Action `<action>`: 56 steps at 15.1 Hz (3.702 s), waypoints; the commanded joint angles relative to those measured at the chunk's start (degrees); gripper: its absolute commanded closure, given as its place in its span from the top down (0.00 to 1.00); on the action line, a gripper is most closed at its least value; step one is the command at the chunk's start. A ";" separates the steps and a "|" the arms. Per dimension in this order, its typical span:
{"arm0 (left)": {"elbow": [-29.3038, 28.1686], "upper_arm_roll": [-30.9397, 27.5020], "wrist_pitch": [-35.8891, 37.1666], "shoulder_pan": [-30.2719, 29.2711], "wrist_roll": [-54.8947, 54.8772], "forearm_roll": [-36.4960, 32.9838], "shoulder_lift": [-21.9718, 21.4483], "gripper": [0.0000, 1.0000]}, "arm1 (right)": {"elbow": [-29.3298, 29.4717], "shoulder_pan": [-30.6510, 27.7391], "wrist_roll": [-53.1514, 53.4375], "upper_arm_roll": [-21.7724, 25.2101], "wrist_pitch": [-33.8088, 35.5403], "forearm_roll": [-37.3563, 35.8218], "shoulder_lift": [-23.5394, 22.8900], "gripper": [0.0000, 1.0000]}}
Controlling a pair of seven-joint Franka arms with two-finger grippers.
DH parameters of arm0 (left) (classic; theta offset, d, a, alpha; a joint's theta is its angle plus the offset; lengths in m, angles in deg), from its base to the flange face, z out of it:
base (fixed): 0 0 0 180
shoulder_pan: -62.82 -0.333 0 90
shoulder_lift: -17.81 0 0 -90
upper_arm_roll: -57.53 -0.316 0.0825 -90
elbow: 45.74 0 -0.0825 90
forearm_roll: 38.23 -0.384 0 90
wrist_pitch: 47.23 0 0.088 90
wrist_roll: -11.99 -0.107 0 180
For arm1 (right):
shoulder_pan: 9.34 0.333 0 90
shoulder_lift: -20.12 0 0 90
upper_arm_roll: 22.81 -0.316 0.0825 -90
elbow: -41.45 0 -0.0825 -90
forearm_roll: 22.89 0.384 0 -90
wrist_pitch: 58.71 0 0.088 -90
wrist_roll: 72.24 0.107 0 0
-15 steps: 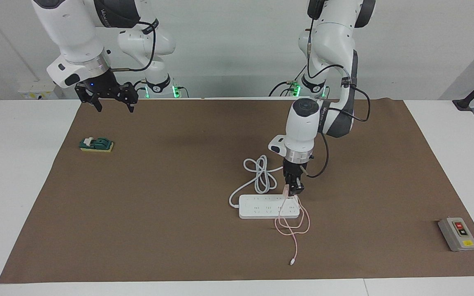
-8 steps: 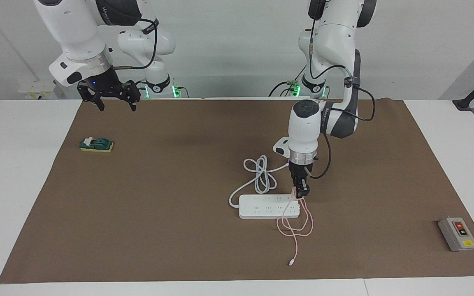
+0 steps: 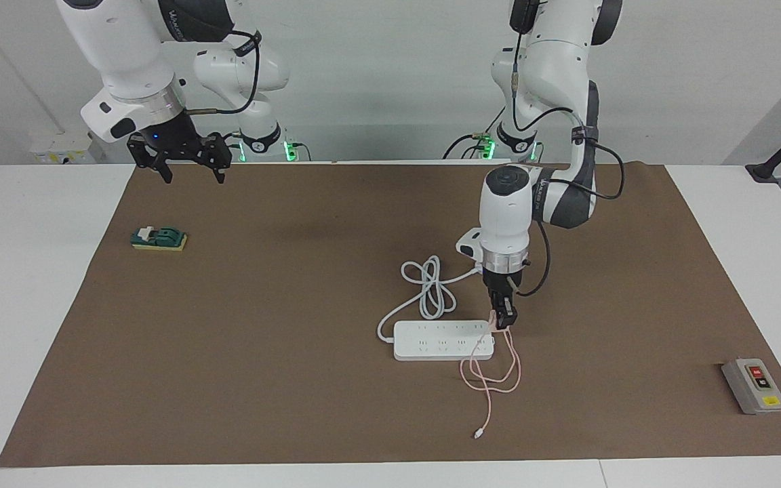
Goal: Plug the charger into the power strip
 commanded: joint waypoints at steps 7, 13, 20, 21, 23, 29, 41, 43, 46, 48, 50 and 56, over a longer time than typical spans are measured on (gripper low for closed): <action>-0.32 1.61 -0.09 0.02 2.46 4.75 -0.53 0.00 | -0.81 -1.15 -1.25 -0.52 0.32 1.13 0.99 1.00; -0.41 1.96 -0.79 0.28 2.55 6.42 -0.44 0.00 | -0.81 -1.15 -1.25 -0.52 0.32 1.13 0.99 1.00; -1.20 2.14 -2.37 0.28 2.64 6.42 -0.44 0.00 | -0.81 -1.15 -1.25 -0.52 0.32 1.13 0.99 1.00; -1.20 2.05 -2.37 0.11 2.55 6.42 -0.35 0.00 | -0.81 -1.15 -1.25 -0.52 0.23 1.13 0.99 1.00; -1.12 2.05 -1.94 -0.24 2.20 6.16 -0.18 0.00 | -0.81 -1.15 -1.25 -0.52 0.31 1.13 0.99 1.00; -1.03 1.96 -1.41 -0.33 2.11 5.63 0.70 0.00 | -0.81 -1.24 -1.25 -0.52 0.32 1.13 0.99 1.00; 11.53 14.16 15.28 -11.56 -2.99 10.63 8.17 0.00 | -0.81 -1.15 -1.25 -0.52 0.23 1.13 0.99 1.00; 15.56 18.55 18.35 -15.17 -4.83 11.52 9.92 0.00 | -0.81 -1.24 -1.25 -0.52 0.23 1.13 0.90 1.00; 19.71 19.72 21.27 -15.01 -4.84 10.99 12.22 0.00 | -0.81 -1.24 -1.25 -0.52 0.32 1.13 0.90 1.00; 19.63 19.71 21.01 -14.40 -4.84 8.37 12.48 0.00 | -0.81 -1.24 -1.25 -0.52 0.31 1.13 0.99 1.00; 18.58 19.80 19.78 -13.43 -4.84 4.67 12.83 0.00 | -0.81 -1.24 -1.25 -0.52 0.32 1.13 0.99 1.00; 17.08 19.89 17.76 -13.16 -5.62 1.50 14.49 0.00 | -0.81 -1.24 -1.42 -0.52 0.31 1.13 0.99 1.00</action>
